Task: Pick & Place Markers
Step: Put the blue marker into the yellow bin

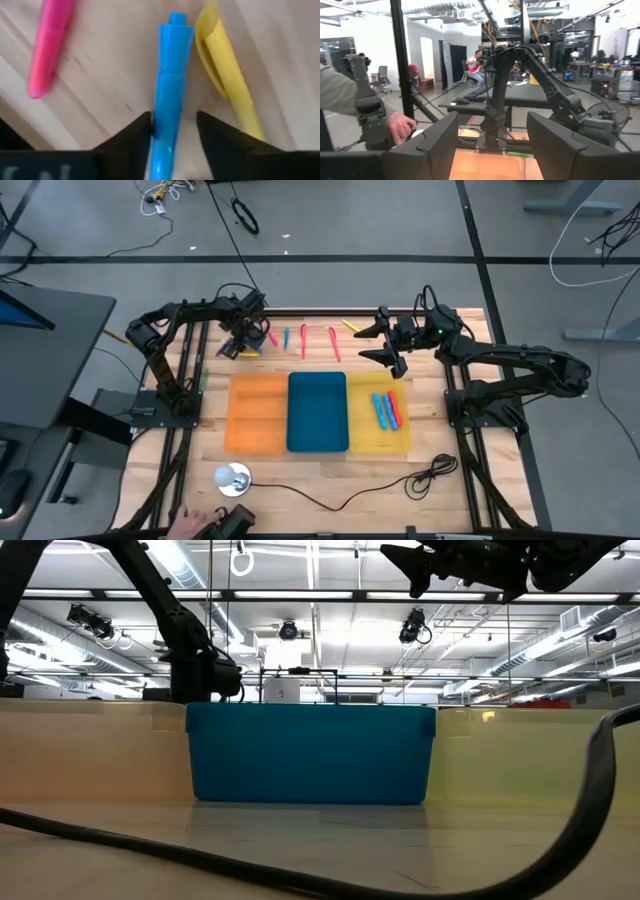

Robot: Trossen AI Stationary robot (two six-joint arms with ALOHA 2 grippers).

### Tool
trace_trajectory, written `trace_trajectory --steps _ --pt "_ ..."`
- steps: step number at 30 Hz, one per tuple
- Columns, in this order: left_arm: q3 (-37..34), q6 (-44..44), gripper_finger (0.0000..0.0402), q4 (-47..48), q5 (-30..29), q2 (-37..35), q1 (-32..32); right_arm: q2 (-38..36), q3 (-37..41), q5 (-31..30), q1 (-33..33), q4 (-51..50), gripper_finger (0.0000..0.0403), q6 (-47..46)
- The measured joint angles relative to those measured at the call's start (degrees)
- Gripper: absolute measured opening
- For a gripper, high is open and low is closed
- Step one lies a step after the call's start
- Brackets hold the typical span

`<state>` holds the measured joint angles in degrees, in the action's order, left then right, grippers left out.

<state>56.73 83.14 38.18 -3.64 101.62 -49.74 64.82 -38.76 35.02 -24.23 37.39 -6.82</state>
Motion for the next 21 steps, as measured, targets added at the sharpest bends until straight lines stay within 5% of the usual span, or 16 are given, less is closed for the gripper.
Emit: trace_trajectory --steps 6,21 --pt "-0.02 -2.80 0.0063 1.18 0.89 -0.03 0.01 0.00 0.00 -0.35 -0.02 0.02 0.0235 -0.05" --pt "0.55 -16.71 0.0061 5.92 5.88 -4.18 0.50 0.00 0.00 -0.28 -0.13 -0.05 0.0235 -5.04"
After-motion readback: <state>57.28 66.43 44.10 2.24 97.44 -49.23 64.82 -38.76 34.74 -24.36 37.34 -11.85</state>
